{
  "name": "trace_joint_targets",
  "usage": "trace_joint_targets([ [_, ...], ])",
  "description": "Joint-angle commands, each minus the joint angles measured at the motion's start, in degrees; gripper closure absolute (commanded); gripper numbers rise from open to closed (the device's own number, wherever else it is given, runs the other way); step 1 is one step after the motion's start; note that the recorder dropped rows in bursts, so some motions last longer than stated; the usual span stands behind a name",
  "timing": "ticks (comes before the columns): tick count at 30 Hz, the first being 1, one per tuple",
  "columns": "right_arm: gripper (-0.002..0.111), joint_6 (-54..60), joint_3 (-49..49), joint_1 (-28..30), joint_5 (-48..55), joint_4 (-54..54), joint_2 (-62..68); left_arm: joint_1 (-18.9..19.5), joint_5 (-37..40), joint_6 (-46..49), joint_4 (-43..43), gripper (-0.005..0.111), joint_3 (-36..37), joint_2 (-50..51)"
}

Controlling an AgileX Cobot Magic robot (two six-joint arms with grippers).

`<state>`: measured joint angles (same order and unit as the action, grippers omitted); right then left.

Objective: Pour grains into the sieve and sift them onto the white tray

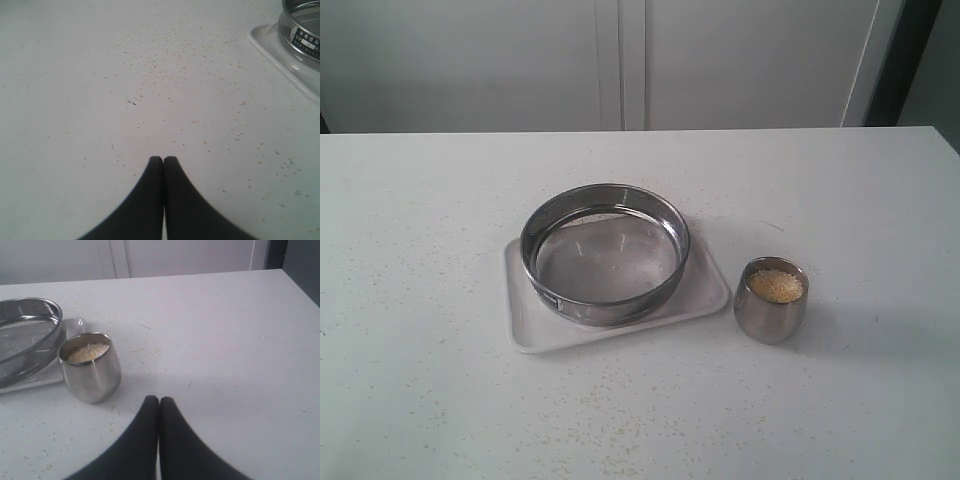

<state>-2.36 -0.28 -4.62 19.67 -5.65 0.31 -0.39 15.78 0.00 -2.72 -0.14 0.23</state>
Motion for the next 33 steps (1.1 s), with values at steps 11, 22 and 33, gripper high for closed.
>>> trace_joint_targets([
  [11,0.108,0.08,0.28,0.35,-22.97,0.14,-0.31,-0.35,0.05,0.0,-0.65,0.107,0.14,-0.23],
  [22,0.108,0.08,0.28,0.35,-24.1,0.14,-0.31,-0.35,0.05,0.0,-0.65,0.107,0.14,-0.23],
  [33,0.108,0.08,0.28,0.35,-24.74,0.14,-0.31,-0.35,0.05,0.0,-0.65,0.107,0.14,-0.23],
])
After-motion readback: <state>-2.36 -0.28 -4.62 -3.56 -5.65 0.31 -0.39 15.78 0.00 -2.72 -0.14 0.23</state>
